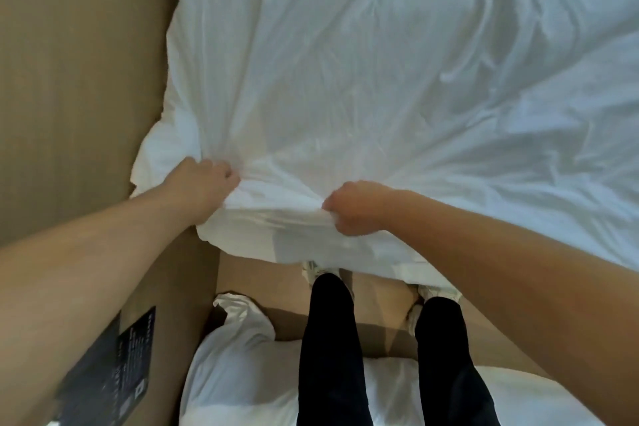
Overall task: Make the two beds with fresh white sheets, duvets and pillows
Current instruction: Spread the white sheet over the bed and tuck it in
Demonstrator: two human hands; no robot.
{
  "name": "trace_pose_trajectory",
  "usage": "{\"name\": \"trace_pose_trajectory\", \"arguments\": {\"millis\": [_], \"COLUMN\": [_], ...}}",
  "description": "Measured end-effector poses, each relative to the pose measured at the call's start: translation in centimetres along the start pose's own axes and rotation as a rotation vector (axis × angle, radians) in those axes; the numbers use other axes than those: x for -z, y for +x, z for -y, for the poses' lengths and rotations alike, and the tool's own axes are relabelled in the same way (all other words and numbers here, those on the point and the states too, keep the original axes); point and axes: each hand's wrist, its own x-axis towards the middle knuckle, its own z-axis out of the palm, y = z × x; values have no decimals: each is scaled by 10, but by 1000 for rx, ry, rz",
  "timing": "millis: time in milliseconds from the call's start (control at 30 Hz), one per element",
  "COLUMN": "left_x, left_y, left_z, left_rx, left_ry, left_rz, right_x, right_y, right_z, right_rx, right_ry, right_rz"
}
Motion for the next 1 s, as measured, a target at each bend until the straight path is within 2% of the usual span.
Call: {"name": "trace_pose_trajectory", "arguments": {"millis": [33, 67, 100, 167, 200, 267, 367, 533, 700, 800, 900, 1000], "left_x": [4, 13, 27, 57, 69, 95, 111, 86, 124, 166, 227, 255], "left_y": [-6, -7, -6, 6, 16, 46, 103, 159, 182, 182, 174, 174], "left_z": [-6, -10, -9, -3, 1, 7, 3, -7, -55, -129, -210, -248], "left_rx": [9, 56, 113, 228, 270, 292, 352, 587, 834, 799, 764, 744], "left_ry": [-2, -31, -115, -320, -396, -529, -582, -621, -876, -918, -937, -907], "left_rz": [132, 167, 93, -278, -470, -630, -618, -559, -443, -448, -439, -437], "right_x": [1, 3, 5, 13, 21, 32, 38, 14, -37, -85, -128, -146], "right_y": [-6, -9, -9, -5, 0, 17, 37, 27, -48, -113, -160, -154], "right_z": [-1, -3, -6, -12, -18, -40, -92, -200, -335, -391, -421, -416], "right_rx": [-3, -31, -77, -222, -293, -365, -389, -408, -645, -757, -695, -558], "right_ry": [36, 60, 57, -6, -35, -80, -157, -286, -200, -168, -138, -140], "right_rz": [27, -42, -200, -528, -613, -716, -784, -840, -856, -790, -780, -783]}}
